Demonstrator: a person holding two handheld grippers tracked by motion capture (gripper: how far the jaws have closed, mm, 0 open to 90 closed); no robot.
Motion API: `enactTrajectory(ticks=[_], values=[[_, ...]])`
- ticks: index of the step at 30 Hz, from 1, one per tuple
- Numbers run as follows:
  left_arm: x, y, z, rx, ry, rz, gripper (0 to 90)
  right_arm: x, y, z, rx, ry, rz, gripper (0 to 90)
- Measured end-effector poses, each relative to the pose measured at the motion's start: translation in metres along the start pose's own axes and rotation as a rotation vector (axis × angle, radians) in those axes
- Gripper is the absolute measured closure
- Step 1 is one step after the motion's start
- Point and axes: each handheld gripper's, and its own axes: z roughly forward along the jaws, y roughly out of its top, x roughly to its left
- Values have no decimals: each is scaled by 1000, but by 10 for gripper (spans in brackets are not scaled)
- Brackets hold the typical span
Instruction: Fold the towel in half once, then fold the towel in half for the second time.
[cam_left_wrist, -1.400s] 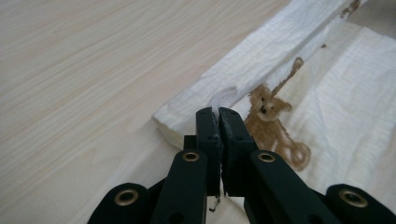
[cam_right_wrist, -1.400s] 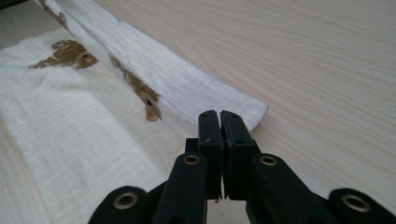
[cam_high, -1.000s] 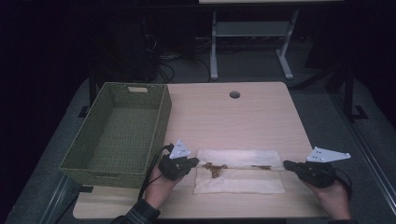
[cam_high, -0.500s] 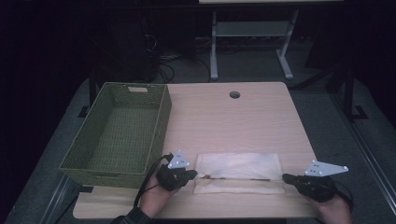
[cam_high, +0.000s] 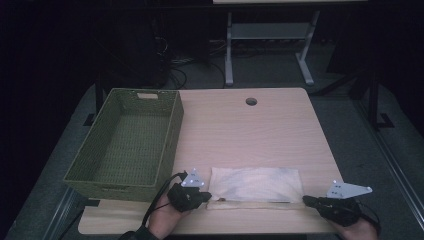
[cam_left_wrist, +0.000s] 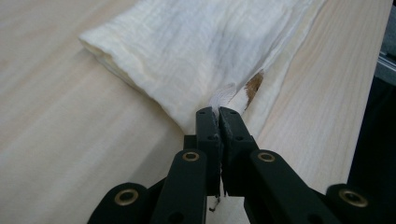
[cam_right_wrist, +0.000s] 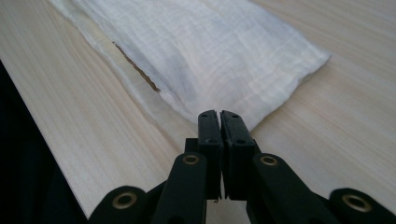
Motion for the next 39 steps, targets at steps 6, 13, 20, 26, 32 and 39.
enactTrajectory(ticks=[6, 13, 20, 26, 32, 39], values=[[1, -3, 5, 41, -11, 8, 847, 1, -2, 4, 32, 17, -1, 846], [6, 4, -1, -15, 17, -5, 589, -5, 5, -1, -10, 26, 22, 640], [15, 20, 3, -39, 51, 3, 521, -13, 20, 7, -20, 2, 16, 609], [26, 32, 7, -58, 72, -9, 513, -20, 29, 17, -21, -19, 19, 606], [37, 42, 15, -69, 98, -21, 513, -35, 38, 25, -35, -23, 46, 615], [52, 53, 26, -66, 134, -34, 519, -56, 49, 38, -31, -32, 68, 615]])
